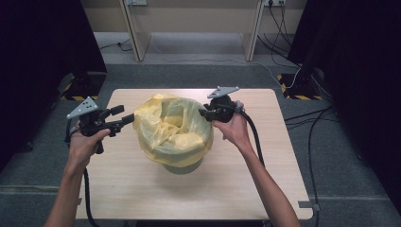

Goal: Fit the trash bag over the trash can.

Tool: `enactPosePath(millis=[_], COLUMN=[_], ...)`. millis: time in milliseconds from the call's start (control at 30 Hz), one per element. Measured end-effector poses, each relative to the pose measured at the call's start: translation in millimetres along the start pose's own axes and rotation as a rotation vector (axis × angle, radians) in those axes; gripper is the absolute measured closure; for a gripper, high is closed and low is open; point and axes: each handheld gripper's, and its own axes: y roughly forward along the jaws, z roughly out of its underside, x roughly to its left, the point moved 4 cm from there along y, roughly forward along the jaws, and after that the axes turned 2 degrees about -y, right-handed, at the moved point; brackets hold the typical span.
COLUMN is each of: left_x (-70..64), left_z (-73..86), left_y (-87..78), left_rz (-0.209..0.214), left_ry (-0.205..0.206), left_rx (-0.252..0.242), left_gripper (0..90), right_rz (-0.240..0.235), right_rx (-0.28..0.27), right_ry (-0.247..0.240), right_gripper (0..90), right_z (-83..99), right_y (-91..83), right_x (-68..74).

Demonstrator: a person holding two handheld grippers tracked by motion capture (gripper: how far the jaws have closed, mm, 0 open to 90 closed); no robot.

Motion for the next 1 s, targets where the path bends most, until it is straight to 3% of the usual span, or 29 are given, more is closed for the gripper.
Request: enactPosePath(millis=[200, 300, 367, 433, 467, 533, 600, 700, 800, 1000], left_x=[-7.7, -3.0, 1.9, 6.0, 8.7, 14.0, 16.8, 20.4, 22.2, 21.7], left_z=[-8.6, -13.0, -13.5, -11.1, -9.2, -4.8, -0.3, 10.0, 27.2, 63.9], left_y=[16.9, 29.1, 37.3, 43.3, 45.5, 47.4, 45.7, 40.0, 35.7, 31.3], left_rz=[0.038, 0.061, 0.11, 0.164, 0.152, 0.077, 0.057, 0.006, -0.013, -0.009], left_ry=[-0.013, -0.056, -0.105, -0.12, -0.111, -0.053, -0.025, 0.022, 0.044, 0.023], left_rx=[0.021, 0.04, 0.044, 0.038, 0.043, 0.064, 0.074, 0.101, 0.135, 0.153], left_gripper=[30.3, 30.5, 37.3, 56.7, 65.8, 81.8, 88.5, 90.0, 90.0, 90.0], right_rz=[-0.022, 0.001, 0.007, 0.01, 0.01, 0.008, 0.008, 0.0, -0.005, -0.025], right_rx=[-0.009, -0.014, -0.033, -0.04, -0.047, -0.065, -0.073, -0.09, -0.092, -0.11], right_ry=[-0.013, -0.031, -0.028, -0.03, -0.034, -0.042, -0.055, -0.06, -0.065, -0.082], right_gripper=[66.7, 60.7, 55.7, 51.5, 50.2, 48.6, 47.5, 46.3, 45.2, 44.2], right_z=[-12.1, -13.3, -13.3, -13.3, -13.6, -14.0, -13.5, -9.4, -0.4, 20.8], right_y=[15.4, 12.8, 7.3, 0.0, -4.5, -14.0, -24.4, -41.6, -56.7, -79.4], right_x=[-7.4, -4.5, -1.3, 2.5, 4.5, 8.7, 13.4, 20.3, 26.0, 44.7])
